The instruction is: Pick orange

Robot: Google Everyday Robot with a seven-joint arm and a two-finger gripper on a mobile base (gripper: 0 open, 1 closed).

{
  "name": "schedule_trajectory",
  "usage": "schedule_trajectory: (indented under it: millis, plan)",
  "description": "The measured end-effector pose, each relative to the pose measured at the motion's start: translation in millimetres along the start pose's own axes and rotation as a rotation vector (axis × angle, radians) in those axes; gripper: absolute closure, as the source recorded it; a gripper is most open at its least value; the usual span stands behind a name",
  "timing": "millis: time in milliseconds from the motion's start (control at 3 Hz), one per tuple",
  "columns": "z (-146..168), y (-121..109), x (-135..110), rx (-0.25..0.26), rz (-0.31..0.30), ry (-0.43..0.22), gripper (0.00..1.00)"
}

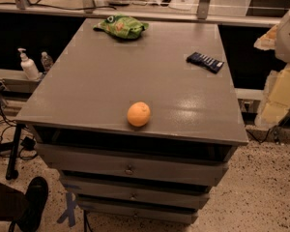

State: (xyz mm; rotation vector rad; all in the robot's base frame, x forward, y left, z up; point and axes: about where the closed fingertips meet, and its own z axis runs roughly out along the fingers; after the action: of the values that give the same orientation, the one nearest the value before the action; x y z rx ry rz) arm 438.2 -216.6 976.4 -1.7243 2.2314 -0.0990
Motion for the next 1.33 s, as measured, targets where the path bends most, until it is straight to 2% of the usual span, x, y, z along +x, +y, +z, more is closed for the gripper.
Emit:
schedule_trajectory:
  millis: [333, 667, 1000, 1333]
  plan:
    - [0.0, 0.0, 0.0, 0.0, 0.0, 0.0, 0.0]
    - [1.4, 2.0, -3.3, 0.009, 0.017, -0.033, 0.0]
    - [19.6, 6.4, -21.8, 0.002, 0.047, -0.149, 0.0]
    - [43.2, -0.9, -56.6, -0.001, 0.061, -0.351, 0.0]
